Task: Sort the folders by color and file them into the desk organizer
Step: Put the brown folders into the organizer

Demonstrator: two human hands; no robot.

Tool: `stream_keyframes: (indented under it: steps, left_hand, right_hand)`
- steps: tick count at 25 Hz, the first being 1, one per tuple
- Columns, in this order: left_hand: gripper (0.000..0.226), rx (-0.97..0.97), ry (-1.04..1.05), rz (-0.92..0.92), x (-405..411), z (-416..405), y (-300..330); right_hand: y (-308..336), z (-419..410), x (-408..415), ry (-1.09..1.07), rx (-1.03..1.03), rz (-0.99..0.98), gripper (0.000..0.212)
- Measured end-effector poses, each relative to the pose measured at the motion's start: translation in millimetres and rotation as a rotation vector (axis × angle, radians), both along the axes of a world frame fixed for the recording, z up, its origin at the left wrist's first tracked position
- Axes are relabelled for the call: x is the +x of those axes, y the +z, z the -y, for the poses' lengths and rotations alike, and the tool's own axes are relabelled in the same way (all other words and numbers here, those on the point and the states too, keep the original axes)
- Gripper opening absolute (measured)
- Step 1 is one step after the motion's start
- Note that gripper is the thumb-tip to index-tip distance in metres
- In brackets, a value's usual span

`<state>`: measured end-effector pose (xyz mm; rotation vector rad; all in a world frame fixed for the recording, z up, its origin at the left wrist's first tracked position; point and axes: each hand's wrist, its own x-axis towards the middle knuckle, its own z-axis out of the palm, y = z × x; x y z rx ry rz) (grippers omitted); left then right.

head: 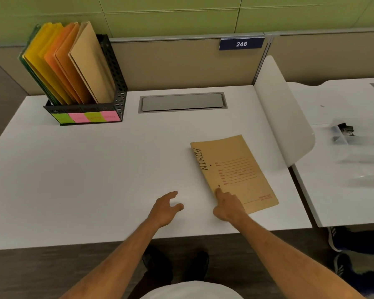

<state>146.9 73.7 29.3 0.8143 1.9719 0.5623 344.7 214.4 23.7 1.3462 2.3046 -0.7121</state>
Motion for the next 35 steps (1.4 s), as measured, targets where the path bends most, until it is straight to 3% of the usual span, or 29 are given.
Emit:
stream_keyframes:
  steps: [3,6,8,14,18,28,32,35]
  left_hand:
    - [0.055,-0.049,0.068,0.105,16,-17,8]
    - [0.040,-0.088,0.284,0.455,25,-30,12]
    - [0.032,-0.076,0.354,0.557,26,-33,8]
    - [0.028,-0.023,0.486,0.448,27,-41,6]
    - [0.030,0.026,0.520,0.376,10,-39,8]
    - [0.026,0.208,0.574,0.211,-81,3,24]
    - [0.025,0.271,0.577,0.182,-125,20,36]
    - [0.024,0.308,0.573,0.181,-167,34,42]
  right_hand:
    - [11,27,-23,0.098,-0.038,-0.043,0.059]
    - [15,45,-34,0.181,-0.040,-0.049,0.052]
    - [14,51,-35,0.226,-0.032,-0.045,0.050]
    - [12,56,-35,0.294,0.049,-0.055,0.060]
    - [19,44,-45,0.270,0.043,-0.076,0.054]
    - [13,-7,-61,-0.186,-0.011,-0.407,0.062]
    - [27,-9,-92,-0.369,-0.076,-0.562,0.072]
    - [40,-1,-134,-0.480,-0.188,-0.694,0.068]
